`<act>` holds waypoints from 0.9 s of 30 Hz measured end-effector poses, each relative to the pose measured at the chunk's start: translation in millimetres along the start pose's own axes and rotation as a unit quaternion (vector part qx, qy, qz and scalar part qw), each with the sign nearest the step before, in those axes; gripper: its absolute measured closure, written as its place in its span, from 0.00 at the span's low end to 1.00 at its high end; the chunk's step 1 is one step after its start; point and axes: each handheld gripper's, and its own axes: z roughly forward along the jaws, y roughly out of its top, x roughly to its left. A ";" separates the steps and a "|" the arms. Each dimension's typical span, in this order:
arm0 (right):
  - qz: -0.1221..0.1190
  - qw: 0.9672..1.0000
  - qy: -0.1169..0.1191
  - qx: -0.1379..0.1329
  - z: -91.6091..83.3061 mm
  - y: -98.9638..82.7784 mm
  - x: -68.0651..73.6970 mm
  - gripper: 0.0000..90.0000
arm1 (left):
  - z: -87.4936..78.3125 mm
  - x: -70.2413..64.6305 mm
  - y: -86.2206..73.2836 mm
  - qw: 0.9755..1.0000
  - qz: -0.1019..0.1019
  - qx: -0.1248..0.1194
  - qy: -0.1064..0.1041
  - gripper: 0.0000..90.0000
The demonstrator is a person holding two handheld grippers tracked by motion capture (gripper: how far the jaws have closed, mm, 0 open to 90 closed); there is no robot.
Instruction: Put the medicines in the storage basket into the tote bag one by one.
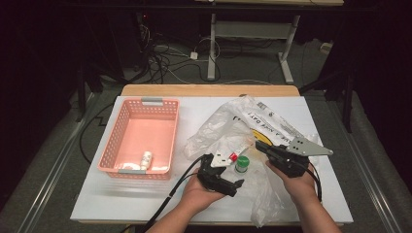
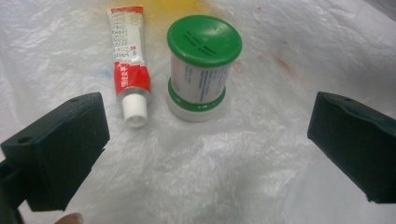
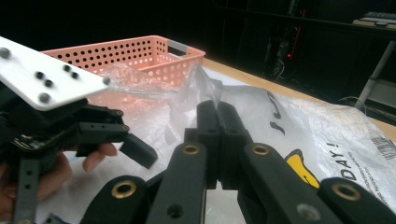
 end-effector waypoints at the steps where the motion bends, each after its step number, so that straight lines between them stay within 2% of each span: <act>1: 0.000 1.000 0.000 0.000 0.0 0.0 0.0 1.00 | -2.8 -0.4 -0.8 1.000 0.000 -0.002 0.001 0.00; 10: 0.001 1.000 -0.001 0.003 0.4 -0.7 0.7 1.00 | -32.4 -4.1 -5.5 1.000 0.006 -0.013 -0.001 0.00; 17: -0.001 1.000 0.000 0.002 0.4 -0.3 1.5 1.00 | -54.3 2.1 -11.8 1.000 0.001 -0.016 0.001 0.00; 27: 0.000 1.000 -0.001 -0.001 -1.3 0.9 0.9 1.00 | -89.5 14.3 -15.7 0.999 -0.010 -0.027 0.026 0.00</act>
